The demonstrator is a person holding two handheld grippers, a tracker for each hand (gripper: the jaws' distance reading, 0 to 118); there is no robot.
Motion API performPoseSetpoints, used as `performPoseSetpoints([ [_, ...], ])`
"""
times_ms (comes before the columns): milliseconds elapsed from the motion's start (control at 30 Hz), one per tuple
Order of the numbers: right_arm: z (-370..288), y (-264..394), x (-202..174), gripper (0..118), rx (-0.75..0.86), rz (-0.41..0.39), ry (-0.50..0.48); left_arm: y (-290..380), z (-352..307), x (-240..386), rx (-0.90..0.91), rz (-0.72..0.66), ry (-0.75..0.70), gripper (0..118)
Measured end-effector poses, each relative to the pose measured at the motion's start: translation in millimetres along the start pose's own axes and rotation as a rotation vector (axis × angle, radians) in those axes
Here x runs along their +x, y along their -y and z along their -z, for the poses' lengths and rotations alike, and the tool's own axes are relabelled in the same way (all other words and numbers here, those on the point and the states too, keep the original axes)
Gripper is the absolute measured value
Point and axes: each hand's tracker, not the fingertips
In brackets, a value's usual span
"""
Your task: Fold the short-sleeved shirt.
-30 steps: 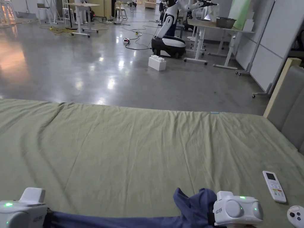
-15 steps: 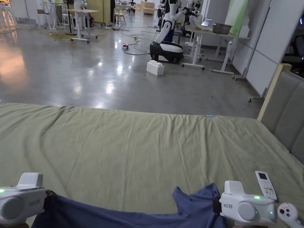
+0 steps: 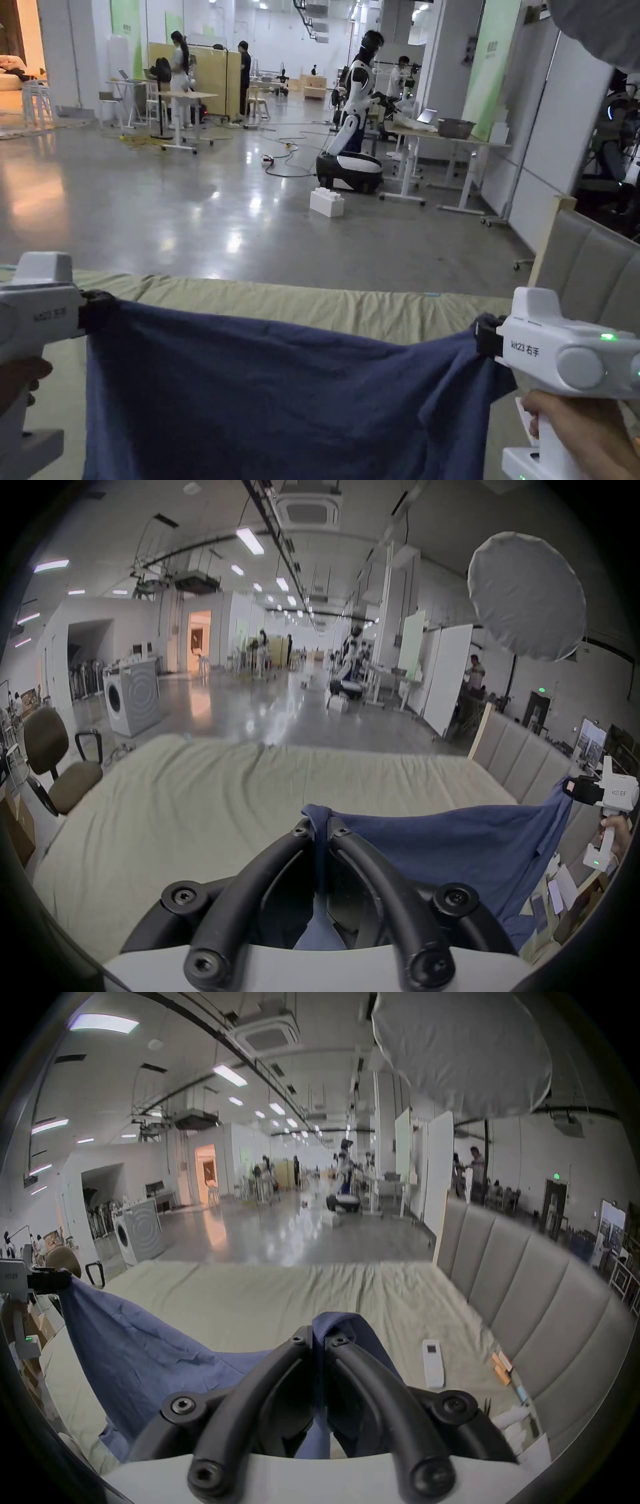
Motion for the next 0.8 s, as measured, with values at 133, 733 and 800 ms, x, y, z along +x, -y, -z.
performPoseSetpoints([
  [133, -29.9, -55.5, -5.9, 5, 0.113, -0.014, 0.010, -50.8, -20.7, -4.5, 0.097, 0.015, -0.016, 6],
  [733, -1.1, -213.9, -36.2, 5, 0.235, -0.125, 0.089, -189.5, -15.3, -6.2, 0.199, 0.059, -0.094, 6],
  [800, 12.7, -220.5, -38.2, 5, 0.238, -0.129, 0.099, -195.6, -7.0, -6.7, 0.180, 0.041, -0.095, 6],
])
